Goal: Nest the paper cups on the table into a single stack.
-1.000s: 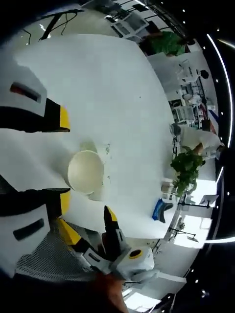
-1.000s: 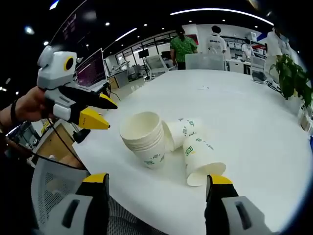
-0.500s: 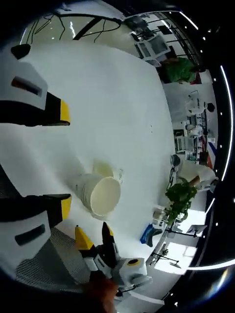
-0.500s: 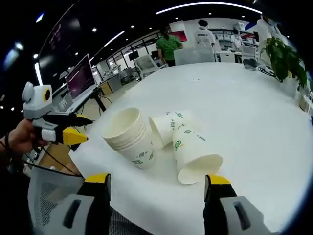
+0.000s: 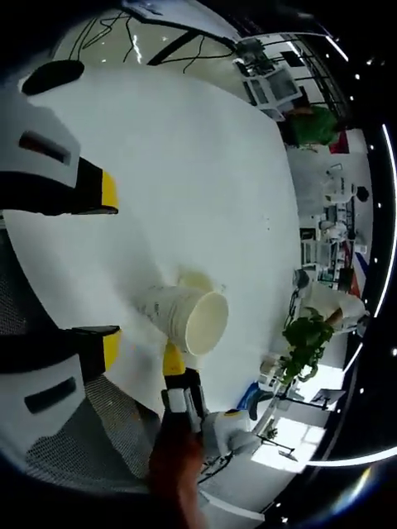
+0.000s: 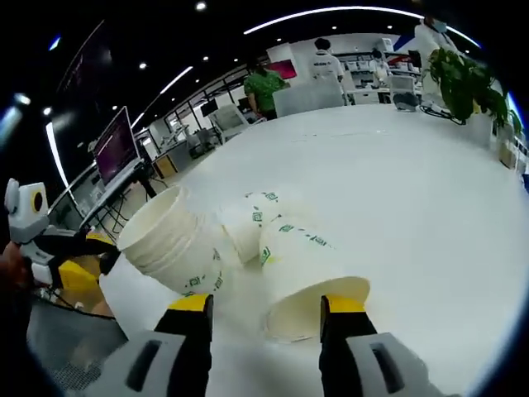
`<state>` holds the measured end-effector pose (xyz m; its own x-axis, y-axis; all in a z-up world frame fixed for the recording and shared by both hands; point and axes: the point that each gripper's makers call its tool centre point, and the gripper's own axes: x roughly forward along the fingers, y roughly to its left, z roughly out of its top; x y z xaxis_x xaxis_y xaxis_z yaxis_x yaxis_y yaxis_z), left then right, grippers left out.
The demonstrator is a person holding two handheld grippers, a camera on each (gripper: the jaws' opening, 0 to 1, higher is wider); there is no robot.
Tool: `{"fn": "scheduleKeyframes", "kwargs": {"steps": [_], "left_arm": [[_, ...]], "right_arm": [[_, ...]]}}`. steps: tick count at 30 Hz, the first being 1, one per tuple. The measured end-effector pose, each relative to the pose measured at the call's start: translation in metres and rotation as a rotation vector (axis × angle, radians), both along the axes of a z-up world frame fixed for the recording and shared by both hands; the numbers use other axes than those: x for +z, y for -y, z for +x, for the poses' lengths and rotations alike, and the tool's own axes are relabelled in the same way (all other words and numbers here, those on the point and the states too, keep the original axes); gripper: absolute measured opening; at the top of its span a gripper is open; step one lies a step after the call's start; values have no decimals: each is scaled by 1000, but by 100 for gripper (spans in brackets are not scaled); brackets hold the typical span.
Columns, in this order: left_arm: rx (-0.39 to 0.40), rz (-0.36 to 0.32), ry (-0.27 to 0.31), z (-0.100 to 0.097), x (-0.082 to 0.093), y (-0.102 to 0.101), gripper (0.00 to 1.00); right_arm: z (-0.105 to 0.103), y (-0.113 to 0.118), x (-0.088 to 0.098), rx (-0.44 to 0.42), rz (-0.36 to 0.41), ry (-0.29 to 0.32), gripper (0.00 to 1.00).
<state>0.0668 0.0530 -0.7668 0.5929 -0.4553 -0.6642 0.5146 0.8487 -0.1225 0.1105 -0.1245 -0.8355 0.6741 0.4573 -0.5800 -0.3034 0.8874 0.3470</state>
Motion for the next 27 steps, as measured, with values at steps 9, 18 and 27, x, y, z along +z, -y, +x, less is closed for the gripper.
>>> {"fn": "scheduleKeyframes", "kwargs": {"steps": [9,18,27], "left_arm": [[30,-32,-17,-5,-2,3,52],[36,-36,-33,-7,-10,0,50],[41,-34,-2,-1,-10,-1,53]], "right_arm": [[11,10,1,-36,-38,43,37],[30,27,5,-97,-18,88,3],[33,37,25,-59,-66,138,0]]}}
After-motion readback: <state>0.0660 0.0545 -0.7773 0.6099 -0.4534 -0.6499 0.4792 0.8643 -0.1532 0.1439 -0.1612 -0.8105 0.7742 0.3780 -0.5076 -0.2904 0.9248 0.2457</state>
